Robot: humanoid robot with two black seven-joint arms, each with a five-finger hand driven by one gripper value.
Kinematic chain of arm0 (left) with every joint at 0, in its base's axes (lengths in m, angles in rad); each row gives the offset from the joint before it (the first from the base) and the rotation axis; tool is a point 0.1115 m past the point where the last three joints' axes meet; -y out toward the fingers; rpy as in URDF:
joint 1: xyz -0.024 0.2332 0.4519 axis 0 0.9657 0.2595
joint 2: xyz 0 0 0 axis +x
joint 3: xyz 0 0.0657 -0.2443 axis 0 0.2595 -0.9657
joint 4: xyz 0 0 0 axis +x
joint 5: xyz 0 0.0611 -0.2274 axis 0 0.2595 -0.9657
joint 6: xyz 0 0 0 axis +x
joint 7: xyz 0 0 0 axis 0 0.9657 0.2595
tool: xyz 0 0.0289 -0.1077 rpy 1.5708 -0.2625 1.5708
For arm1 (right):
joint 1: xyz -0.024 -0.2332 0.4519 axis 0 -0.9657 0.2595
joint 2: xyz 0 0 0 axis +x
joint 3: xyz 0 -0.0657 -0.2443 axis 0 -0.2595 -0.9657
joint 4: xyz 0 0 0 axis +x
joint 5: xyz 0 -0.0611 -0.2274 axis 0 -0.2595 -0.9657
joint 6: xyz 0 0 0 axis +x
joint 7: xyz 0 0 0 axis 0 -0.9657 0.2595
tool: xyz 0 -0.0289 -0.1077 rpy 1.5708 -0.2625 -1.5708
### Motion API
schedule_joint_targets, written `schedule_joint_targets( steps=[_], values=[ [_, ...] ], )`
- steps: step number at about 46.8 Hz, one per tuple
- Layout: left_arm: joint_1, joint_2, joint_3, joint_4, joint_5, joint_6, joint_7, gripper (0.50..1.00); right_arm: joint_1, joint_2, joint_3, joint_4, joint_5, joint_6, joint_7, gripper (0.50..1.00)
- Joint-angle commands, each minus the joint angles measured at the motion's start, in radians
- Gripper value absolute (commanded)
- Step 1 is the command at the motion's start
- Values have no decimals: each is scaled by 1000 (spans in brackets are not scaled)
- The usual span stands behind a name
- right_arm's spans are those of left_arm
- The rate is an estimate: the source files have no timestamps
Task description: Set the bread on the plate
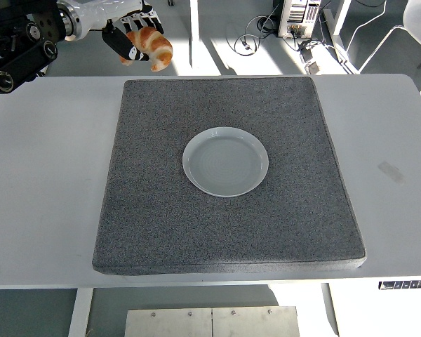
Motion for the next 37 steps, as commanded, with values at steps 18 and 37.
schedule_joint_targets(
  steps=[18, 37],
  values=[
    [-22, -185, 73, -63, 17, -10, -99, 500, 0, 0, 0, 0, 0, -2, 0, 1000],
    [-4, -291, 219, -63, 20, -8, -147, 500, 0, 0, 0, 0, 0, 0, 0, 1000]
  ],
)
